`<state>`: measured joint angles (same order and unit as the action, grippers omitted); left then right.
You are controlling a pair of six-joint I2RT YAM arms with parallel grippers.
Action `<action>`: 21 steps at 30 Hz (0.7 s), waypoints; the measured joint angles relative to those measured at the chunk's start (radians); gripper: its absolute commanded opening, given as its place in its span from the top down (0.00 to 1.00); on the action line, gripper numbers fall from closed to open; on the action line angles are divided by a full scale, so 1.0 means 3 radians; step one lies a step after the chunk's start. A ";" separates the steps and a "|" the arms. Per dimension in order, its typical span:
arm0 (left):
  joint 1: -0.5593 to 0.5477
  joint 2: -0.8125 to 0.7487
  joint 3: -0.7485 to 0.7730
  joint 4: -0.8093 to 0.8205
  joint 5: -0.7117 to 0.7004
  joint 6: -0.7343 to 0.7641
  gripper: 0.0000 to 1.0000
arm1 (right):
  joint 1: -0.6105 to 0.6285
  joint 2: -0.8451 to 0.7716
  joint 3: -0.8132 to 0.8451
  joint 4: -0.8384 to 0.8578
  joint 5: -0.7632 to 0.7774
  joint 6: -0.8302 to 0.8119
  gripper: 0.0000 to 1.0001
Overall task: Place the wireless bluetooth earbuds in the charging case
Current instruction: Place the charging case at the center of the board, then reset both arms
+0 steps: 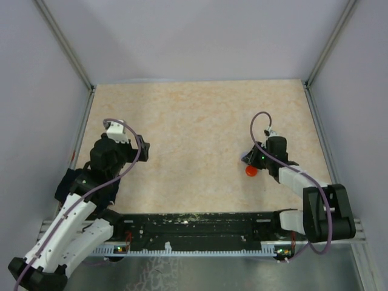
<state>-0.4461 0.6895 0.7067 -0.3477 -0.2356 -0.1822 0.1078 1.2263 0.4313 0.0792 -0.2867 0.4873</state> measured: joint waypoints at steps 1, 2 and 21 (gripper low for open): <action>0.0023 -0.0015 -0.0011 0.0015 0.0032 -0.0006 0.00 | 0.0000 0.0047 0.0020 -0.0018 0.0014 -0.0014 0.80; 0.0043 -0.0028 -0.0018 0.0025 0.0066 -0.0013 0.00 | 0.0000 0.0100 0.0047 -0.0046 0.0025 -0.0028 0.77; 0.0088 -0.0518 -0.0039 -0.0042 0.0295 -0.0140 0.00 | -0.0027 -0.0370 0.0491 -0.1072 0.0284 -0.0259 0.23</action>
<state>-0.4198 0.5343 0.6949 -0.3603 -0.1471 -0.2241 0.0998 1.1152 0.5785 -0.2424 -0.2016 0.4095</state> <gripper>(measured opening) 0.998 0.719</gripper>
